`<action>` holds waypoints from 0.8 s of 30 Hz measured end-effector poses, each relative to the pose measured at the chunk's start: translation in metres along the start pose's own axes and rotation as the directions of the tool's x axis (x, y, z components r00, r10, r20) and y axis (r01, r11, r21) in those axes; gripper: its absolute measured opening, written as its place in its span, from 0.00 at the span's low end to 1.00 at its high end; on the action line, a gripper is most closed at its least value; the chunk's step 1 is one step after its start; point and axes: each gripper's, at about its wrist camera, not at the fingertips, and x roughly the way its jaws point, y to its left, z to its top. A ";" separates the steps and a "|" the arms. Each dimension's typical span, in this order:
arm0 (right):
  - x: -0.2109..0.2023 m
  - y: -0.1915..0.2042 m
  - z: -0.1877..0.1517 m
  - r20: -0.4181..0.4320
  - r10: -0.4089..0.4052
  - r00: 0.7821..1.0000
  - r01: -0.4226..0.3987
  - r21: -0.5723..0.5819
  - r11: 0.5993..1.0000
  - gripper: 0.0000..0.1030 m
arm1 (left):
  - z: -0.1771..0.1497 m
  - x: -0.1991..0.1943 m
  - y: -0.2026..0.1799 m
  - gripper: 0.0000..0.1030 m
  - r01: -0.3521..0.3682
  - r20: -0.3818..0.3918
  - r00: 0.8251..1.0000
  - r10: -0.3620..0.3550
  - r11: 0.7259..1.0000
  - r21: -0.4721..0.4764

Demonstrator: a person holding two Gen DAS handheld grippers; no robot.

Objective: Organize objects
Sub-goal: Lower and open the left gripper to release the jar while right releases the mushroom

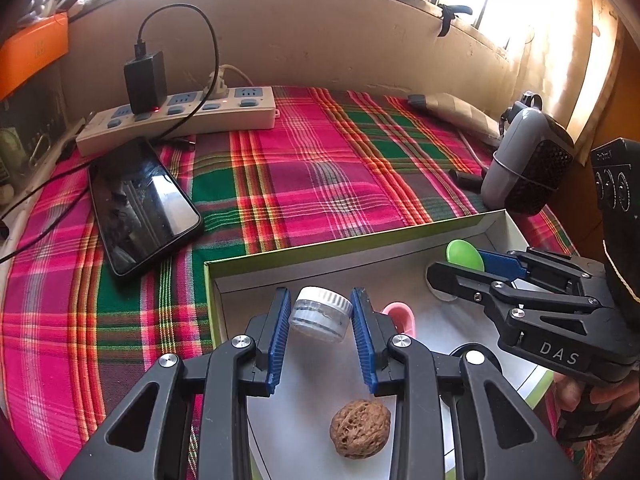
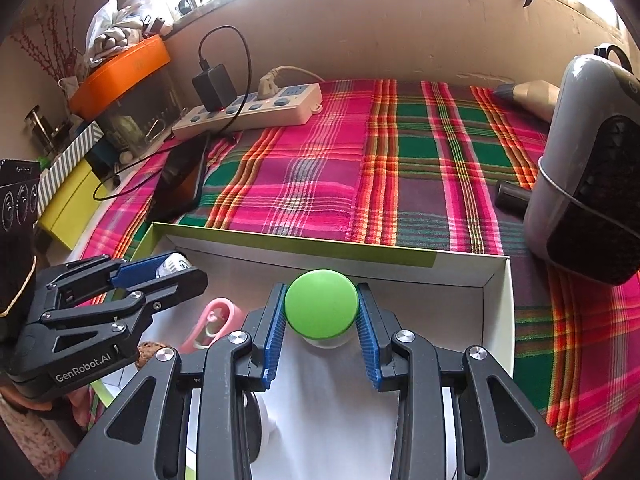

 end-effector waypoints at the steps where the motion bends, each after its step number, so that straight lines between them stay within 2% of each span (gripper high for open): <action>1: 0.000 0.000 0.000 -0.001 0.002 1.000 -0.002 0.001 1.000 0.34 | 0.000 0.000 0.000 0.28 0.000 0.000 1.000 0.000 1.000 0.002; 6: -0.002 0.000 0.001 0.011 -0.003 1.000 0.003 0.008 1.000 0.47 | 0.000 0.000 0.000 0.28 0.001 0.001 1.000 -0.001 1.000 0.000; 24: -0.014 0.002 -0.001 0.046 -0.015 0.999 0.014 0.035 0.999 0.48 | -0.007 -0.009 -0.003 0.29 0.004 0.013 1.000 -0.004 1.000 0.003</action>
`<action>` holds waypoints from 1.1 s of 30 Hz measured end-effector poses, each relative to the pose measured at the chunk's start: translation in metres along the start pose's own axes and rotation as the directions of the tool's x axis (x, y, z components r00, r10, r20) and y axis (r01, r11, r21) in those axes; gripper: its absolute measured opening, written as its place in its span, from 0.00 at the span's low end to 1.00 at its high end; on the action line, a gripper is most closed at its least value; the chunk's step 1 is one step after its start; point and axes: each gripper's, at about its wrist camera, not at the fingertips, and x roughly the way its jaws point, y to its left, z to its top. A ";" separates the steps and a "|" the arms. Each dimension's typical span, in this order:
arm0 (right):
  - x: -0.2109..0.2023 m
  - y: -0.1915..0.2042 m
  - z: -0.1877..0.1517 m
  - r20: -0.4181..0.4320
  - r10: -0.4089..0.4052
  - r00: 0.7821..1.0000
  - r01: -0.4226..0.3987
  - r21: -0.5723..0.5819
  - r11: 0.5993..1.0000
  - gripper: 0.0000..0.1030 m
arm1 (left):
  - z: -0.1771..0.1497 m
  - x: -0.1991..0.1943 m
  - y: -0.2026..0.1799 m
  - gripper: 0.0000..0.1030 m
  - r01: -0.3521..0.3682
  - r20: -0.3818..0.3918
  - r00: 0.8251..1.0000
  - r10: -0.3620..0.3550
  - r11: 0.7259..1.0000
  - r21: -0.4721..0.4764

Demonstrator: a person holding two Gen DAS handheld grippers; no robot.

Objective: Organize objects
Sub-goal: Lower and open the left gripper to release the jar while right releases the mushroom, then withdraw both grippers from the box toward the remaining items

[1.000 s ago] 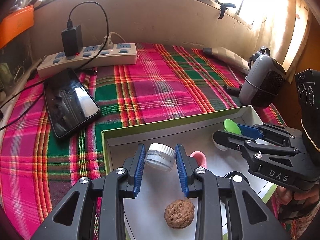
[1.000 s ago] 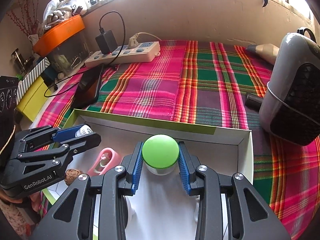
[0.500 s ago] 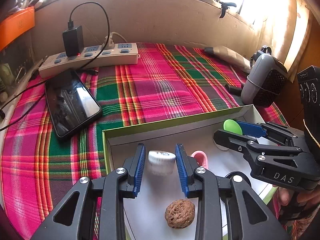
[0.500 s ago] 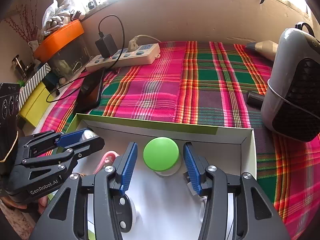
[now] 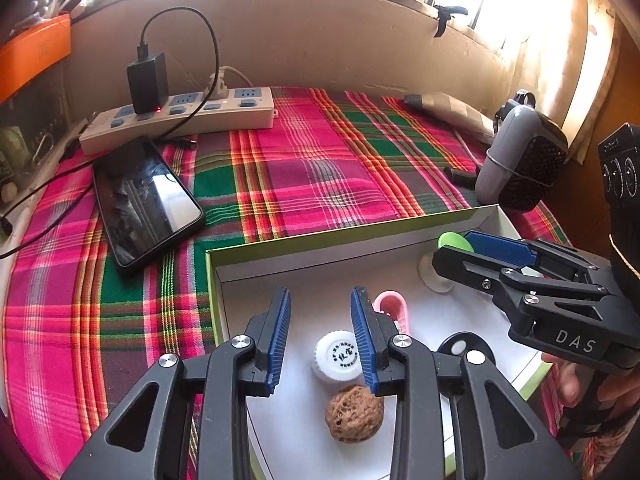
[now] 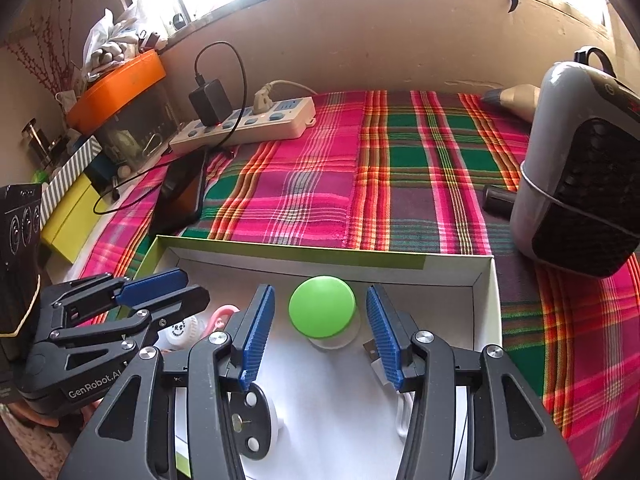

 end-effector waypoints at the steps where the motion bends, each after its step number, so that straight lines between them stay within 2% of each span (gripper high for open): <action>1: -0.002 0.000 -0.001 0.004 -0.001 1.000 0.001 0.003 1.000 0.48 | 0.000 -0.002 -0.001 0.29 0.000 0.003 1.000 0.000 1.000 0.001; 18: -0.046 0.007 -0.023 0.073 0.009 0.997 -0.011 0.035 0.999 0.48 | -0.026 -0.057 -0.010 0.29 -0.035 0.088 0.996 0.034 0.999 0.008; 26: -0.080 0.009 -0.046 0.113 -0.014 0.994 0.005 0.078 0.997 0.48 | -0.053 -0.088 -0.015 0.29 0.007 0.126 0.992 -0.007 1.000 -0.002; 33: -0.110 0.017 -0.083 0.134 -0.091 0.987 0.077 0.111 0.991 0.48 | -0.083 -0.113 -0.023 0.29 0.043 0.134 0.990 -0.046 0.999 0.028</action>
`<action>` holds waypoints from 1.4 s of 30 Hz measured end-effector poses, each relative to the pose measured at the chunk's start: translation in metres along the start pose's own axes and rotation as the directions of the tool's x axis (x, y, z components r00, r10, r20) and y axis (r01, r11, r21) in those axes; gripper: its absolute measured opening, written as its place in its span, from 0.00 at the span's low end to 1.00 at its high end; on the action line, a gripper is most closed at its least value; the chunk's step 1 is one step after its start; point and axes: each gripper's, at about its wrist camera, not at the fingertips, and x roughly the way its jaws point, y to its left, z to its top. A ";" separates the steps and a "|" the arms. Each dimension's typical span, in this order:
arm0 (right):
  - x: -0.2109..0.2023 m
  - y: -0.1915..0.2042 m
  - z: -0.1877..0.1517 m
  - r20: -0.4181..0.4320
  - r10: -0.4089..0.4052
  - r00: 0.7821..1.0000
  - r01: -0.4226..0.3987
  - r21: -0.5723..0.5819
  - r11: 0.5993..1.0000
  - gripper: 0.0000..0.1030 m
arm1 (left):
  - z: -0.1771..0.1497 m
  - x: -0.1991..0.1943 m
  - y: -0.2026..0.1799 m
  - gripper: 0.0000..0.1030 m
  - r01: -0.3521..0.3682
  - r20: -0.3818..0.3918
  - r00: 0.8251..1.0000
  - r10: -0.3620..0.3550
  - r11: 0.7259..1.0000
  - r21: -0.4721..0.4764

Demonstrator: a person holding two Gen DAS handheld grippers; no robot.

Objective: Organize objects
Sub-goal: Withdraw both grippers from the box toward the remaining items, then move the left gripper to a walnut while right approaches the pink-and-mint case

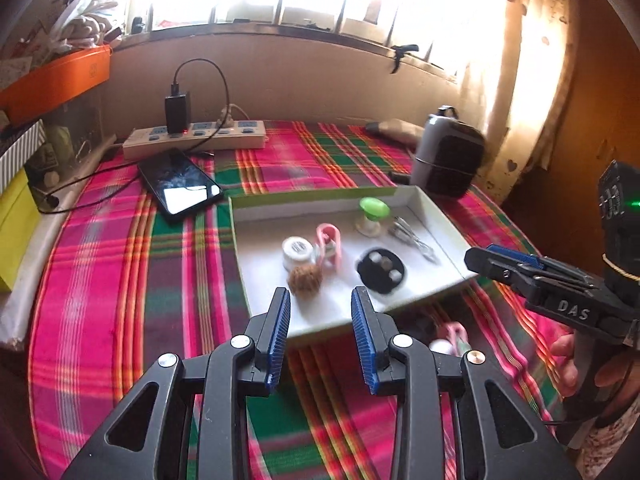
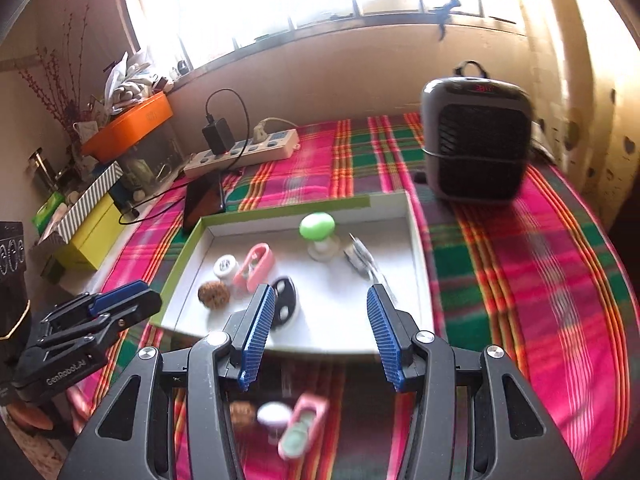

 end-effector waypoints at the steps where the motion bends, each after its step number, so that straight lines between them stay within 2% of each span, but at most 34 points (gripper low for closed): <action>1: -0.004 0.001 -0.006 0.003 -0.008 1.000 0.008 0.004 1.000 0.48 | -0.004 -0.004 -0.001 0.29 0.007 0.003 1.000 -0.007 1.000 -0.001; 10: -0.019 0.002 -0.046 -0.014 -0.104 0.994 0.104 0.011 0.994 0.48 | -0.038 -0.032 -0.001 0.29 0.037 0.003 0.999 -0.037 0.999 -0.010; 18: -0.004 0.007 -0.058 -0.056 -0.124 0.991 0.125 0.011 0.992 0.48 | -0.054 -0.031 -0.003 0.29 0.064 -0.012 0.998 -0.064 0.998 -0.011; 22: 0.002 0.008 -0.062 -0.075 -0.119 0.990 0.119 -0.003 0.993 0.48 | -0.057 -0.028 -0.006 0.29 0.079 -0.029 0.996 -0.079 0.997 0.001; 25: 0.004 0.008 -0.063 -0.081 -0.082 0.993 0.082 -0.001 0.997 0.48 | -0.057 -0.025 -0.008 0.29 0.092 -0.034 0.995 -0.092 0.996 -0.002; 28: 0.007 0.007 -0.063 -0.085 -0.104 0.991 0.104 -0.006 0.995 0.48 | -0.058 -0.022 -0.010 0.29 0.098 -0.044 0.994 -0.098 0.995 -0.002; 33: 0.010 -0.001 -0.064 -0.092 -0.036 0.995 0.040 0.049 0.998 0.48 | -0.058 -0.019 -0.018 0.29 0.097 -0.063 0.993 -0.096 0.995 0.008; 42: 0.013 -0.001 -0.065 -0.106 -0.106 0.989 0.101 -0.054 0.993 0.48 | -0.053 -0.005 -0.030 0.29 0.103 -0.089 0.991 -0.101 0.995 0.013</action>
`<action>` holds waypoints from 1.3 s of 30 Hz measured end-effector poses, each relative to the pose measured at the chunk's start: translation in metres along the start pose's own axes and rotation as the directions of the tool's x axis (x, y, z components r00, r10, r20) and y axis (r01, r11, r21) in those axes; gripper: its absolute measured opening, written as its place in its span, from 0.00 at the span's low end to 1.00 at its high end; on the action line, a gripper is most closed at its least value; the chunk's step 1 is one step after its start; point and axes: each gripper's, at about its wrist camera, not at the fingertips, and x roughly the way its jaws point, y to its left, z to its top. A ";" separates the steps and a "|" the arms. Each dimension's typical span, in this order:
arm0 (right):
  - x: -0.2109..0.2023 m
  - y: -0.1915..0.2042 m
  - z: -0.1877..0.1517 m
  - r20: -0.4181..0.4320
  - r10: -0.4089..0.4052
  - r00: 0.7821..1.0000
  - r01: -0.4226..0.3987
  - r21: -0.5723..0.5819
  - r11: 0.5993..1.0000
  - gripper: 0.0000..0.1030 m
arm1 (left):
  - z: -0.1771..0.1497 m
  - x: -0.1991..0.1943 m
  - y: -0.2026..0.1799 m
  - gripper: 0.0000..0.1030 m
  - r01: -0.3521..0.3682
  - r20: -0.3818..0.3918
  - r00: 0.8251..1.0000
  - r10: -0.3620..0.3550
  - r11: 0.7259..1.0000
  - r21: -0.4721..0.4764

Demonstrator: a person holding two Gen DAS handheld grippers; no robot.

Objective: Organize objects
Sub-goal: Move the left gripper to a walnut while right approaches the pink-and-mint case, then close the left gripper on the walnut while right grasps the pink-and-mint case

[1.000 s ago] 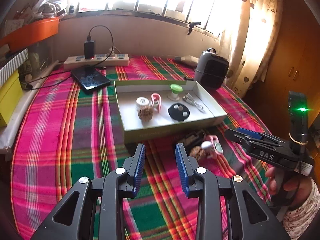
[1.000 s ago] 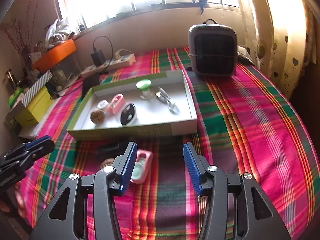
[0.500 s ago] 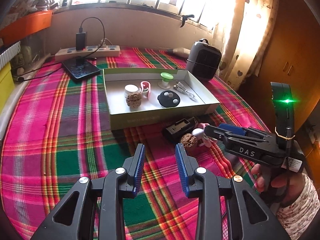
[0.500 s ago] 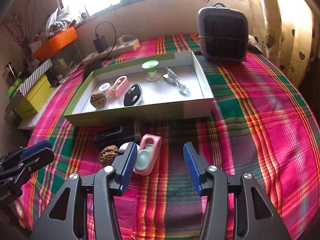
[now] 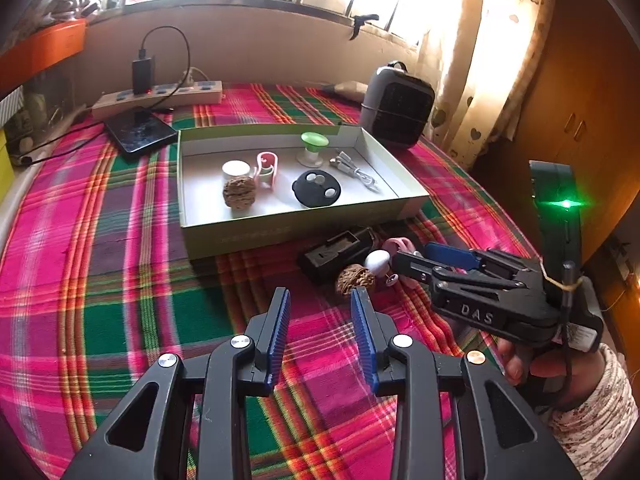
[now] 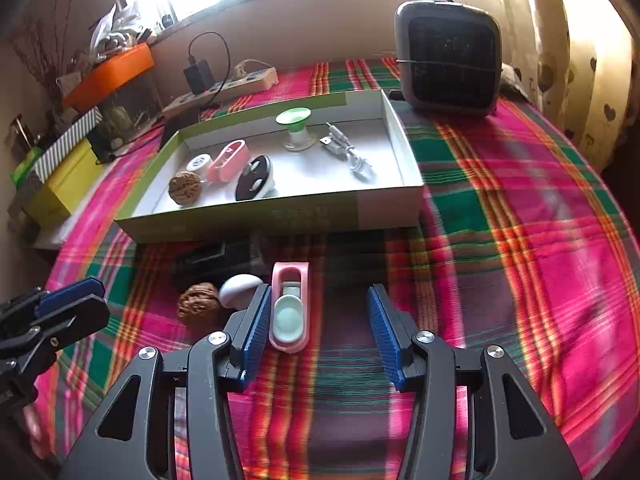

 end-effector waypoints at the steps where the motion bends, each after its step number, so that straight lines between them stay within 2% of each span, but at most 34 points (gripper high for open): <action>1: 0.000 0.001 0.000 -0.003 -0.010 1.000 0.010 -0.020 1.000 0.48 | 0.001 0.002 -0.001 0.29 -0.002 -0.004 1.000 0.001 1.000 -0.002; 5: 0.002 0.006 -0.003 -0.010 -0.044 0.999 0.042 -0.116 0.992 0.48 | 0.002 0.014 -0.005 0.29 -0.002 -0.028 1.000 0.001 1.000 -0.008; 9: 0.001 0.000 -0.003 -0.013 -0.064 0.998 0.061 -0.140 0.988 0.48 | 0.003 0.023 -0.011 0.29 -0.006 -0.044 0.999 0.006 1.000 0.008; 19: 0.005 -0.003 0.002 -0.016 -0.033 0.999 0.029 -0.177 0.984 0.48 | 0.005 0.040 -0.017 0.34 -0.008 -0.070 0.998 0.007 1.000 -0.027; 29: 0.005 -0.002 0.002 -0.018 -0.015 1.000 0.012 -0.183 0.983 0.47 | 0.007 0.054 -0.028 0.35 -0.036 -0.095 0.995 0.034 0.999 -0.026; 39: 0.005 -0.003 0.003 -0.019 -0.007 1.000 0.003 -0.184 0.983 0.47 | 0.010 0.057 -0.029 0.35 -0.055 -0.087 0.995 0.052 0.998 -0.040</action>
